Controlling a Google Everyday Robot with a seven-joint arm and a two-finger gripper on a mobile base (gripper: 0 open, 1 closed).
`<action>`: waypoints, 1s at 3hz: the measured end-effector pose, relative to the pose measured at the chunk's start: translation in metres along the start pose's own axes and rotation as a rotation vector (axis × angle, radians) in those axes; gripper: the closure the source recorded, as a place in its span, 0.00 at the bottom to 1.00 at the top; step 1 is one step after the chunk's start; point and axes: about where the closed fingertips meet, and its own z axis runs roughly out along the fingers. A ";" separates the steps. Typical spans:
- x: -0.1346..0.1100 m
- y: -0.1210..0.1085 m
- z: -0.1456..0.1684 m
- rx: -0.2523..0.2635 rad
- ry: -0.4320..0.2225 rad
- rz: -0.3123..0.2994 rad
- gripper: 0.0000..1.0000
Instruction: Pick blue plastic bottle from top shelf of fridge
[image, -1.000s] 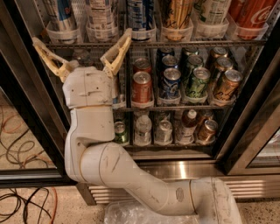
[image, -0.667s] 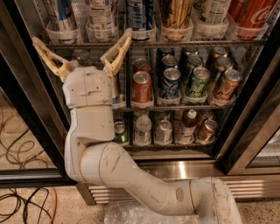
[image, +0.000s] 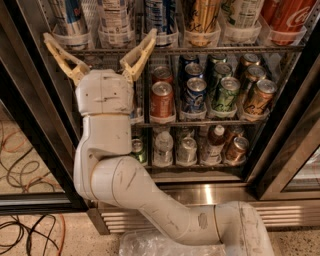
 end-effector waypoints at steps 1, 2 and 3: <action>-0.001 -0.009 0.003 0.015 0.006 -0.017 0.00; 0.003 -0.013 0.004 0.010 0.021 -0.041 0.00; 0.005 -0.010 0.005 -0.029 0.059 -0.077 0.00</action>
Offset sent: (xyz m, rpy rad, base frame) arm 0.0085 -0.0163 -0.0020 -0.0507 0.0393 -0.0471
